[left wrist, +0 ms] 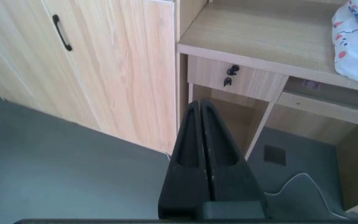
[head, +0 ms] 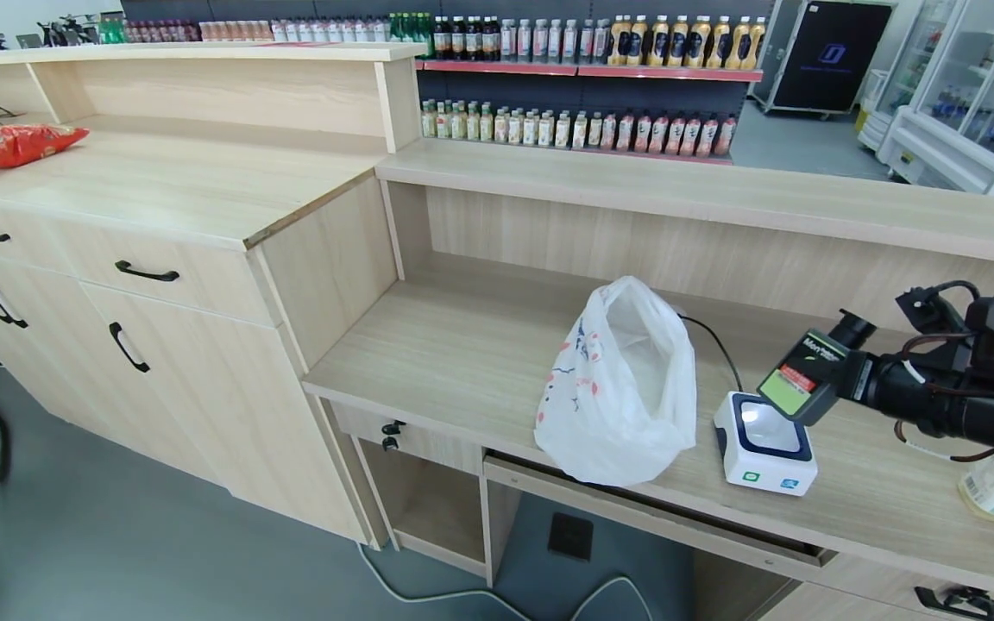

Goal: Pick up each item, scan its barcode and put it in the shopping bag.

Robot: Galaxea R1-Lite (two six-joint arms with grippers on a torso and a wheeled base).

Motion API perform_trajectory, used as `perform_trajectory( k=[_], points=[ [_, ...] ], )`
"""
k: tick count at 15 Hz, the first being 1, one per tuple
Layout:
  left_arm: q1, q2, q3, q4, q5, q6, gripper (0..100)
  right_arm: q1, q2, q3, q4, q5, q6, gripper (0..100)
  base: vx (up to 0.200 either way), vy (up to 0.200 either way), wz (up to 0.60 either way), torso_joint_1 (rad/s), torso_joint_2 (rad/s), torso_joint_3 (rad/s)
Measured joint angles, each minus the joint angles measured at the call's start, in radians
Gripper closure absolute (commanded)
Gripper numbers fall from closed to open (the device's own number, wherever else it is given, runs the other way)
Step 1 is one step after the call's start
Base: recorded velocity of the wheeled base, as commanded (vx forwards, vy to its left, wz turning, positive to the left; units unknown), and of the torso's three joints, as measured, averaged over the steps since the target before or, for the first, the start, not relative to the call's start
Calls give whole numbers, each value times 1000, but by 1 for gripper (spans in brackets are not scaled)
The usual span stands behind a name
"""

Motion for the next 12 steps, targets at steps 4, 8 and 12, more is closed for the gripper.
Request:
perform_trajectory(
  k=[4,8,12],
  points=[
    [0,0,0,0,0,1,100,3,10,10,0,0,-2,100,0,0,0,0,0,0],
    [0,0,0,0,0,1,100,3,17,11,-9,1,-2,100,0,0,0,0,0,0],
    [0,0,0,0,0,0,100,13,39,11,-76,2,-4,100,0,0,0,0,0,0]
  ],
)
